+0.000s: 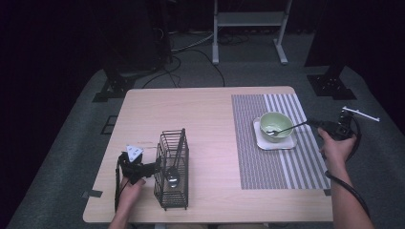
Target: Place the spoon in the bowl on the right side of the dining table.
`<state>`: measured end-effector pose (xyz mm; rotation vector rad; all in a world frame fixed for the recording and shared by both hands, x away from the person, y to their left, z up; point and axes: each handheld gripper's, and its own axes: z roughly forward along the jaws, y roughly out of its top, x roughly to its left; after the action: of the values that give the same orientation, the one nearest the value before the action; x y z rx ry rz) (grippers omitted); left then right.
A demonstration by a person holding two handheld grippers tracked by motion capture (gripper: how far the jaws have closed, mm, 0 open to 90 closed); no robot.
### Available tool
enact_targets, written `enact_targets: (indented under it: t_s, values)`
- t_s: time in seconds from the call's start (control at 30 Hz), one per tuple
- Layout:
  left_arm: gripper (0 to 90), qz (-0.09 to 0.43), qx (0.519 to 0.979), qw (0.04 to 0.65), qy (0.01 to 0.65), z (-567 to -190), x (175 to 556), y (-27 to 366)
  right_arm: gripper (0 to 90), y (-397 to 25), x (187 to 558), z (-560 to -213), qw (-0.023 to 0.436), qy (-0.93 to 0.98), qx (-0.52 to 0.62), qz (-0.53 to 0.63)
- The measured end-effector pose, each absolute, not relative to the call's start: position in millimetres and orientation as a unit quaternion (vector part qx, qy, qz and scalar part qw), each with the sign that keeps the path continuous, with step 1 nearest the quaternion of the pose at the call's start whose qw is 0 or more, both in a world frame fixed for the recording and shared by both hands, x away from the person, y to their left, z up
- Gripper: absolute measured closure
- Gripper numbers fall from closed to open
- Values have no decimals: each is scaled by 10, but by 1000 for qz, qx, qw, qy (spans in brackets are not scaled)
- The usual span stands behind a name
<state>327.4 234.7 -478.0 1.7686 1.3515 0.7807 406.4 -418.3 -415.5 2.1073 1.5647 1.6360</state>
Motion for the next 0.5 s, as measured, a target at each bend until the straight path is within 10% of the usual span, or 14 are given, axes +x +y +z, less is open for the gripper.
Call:
enact_targets:
  t_s: [0.5]
  values:
    - [0,309,695,379,527,-4780,3273,2336,713,-4156,4003,-4260,5,524,672,524]
